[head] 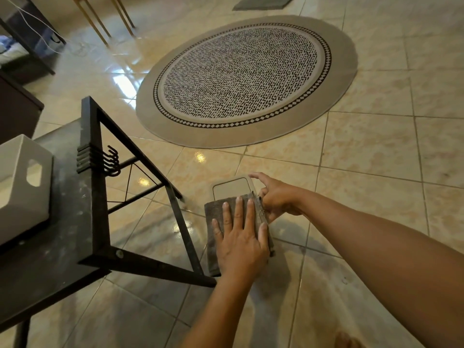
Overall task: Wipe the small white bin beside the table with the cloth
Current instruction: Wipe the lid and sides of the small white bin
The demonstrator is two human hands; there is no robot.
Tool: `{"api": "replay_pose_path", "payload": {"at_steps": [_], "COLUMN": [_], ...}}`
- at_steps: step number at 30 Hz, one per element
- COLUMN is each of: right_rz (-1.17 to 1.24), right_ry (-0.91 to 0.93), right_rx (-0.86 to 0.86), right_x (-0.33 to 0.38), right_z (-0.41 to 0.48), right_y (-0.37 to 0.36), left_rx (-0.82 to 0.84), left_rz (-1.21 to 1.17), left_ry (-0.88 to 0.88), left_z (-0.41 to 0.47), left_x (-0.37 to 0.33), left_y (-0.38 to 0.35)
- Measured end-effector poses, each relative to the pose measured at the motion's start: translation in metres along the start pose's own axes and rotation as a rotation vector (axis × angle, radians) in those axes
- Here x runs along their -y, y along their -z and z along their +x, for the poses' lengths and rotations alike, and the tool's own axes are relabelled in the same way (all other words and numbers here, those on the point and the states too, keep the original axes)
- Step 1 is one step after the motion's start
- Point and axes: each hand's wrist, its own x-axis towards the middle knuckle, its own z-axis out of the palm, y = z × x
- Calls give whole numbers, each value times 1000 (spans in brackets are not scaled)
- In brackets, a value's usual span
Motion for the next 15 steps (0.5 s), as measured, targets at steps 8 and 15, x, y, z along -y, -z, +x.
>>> {"api": "replay_pose_path", "payload": {"at_steps": [8, 15], "right_rz": [1, 1], "right_ry": [-2, 0], "right_rx": [11, 24], "right_x": [-1, -1], "right_z": [5, 1], "right_y": [-1, 2], "left_rx": [1, 24], "left_rz": [-27, -17], "left_ry": [75, 36], "left_z": [10, -4], "left_x": [-9, -12], "left_y": [2, -1]}}
